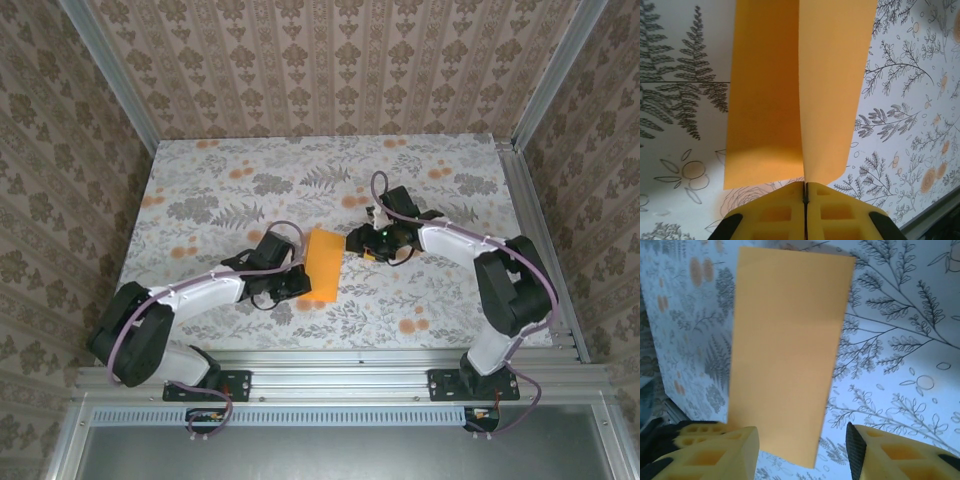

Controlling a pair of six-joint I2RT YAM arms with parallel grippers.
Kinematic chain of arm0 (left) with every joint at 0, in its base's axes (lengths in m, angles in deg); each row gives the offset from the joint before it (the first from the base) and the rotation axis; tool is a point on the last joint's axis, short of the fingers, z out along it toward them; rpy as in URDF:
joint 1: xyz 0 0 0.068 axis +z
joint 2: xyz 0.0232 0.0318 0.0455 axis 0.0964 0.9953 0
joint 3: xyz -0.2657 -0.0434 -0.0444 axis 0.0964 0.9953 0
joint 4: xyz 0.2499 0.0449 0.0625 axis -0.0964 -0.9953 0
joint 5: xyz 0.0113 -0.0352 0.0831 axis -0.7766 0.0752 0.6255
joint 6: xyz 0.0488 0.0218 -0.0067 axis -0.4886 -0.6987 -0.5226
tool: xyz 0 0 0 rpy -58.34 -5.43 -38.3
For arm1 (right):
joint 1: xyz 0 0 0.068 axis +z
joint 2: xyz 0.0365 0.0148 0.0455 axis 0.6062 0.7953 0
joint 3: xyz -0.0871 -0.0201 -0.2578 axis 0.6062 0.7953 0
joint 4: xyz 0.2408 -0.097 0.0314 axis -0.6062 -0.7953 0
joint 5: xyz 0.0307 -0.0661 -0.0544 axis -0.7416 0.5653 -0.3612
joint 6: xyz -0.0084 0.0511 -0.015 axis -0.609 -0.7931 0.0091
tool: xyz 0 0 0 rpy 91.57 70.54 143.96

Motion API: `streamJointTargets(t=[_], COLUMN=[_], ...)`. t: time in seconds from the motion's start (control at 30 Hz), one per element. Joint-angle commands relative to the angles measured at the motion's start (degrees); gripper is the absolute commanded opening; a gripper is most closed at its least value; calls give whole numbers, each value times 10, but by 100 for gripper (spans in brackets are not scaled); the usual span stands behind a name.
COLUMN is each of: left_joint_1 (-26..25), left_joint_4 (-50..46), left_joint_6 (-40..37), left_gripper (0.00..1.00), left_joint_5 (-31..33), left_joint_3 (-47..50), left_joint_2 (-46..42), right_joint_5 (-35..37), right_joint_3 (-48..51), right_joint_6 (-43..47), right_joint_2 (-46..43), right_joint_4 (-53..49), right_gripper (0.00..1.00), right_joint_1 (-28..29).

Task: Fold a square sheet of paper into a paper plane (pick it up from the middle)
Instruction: Fold the triangle a second time at the center of the table.

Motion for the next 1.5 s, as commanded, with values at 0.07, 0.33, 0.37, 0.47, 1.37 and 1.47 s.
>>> streamJointTargets(t=[0.07,0.33,0.37,0.47,1.37,1.47], left_joint_1=[-11,-15,-15,-15,-15,-15], left_joint_4=[20,15,15,16,19,23], left_joint_6=[26,22,23,24,3,1], left_gripper=[8,9,9,10,12,12], left_joint_5=[6,4,4,3,-31,-37], left_joint_3=[-6,-15,-14,-10,-82,-95], left_joint_2=[22,25,25,23,84,97], right_joint_5=[-7,29,33,33,46,44], right_joint_3=[38,20,14,-2,-44,-45], right_joint_6=[-61,-48,-42,-34,31,34], right_joint_2=[-11,57,62,79,143,147], right_joint_4=[94,97,91,85,16,16], right_gripper=[37,21,20,18,10,10], right_joint_1=[30,40,40,40,41,41])
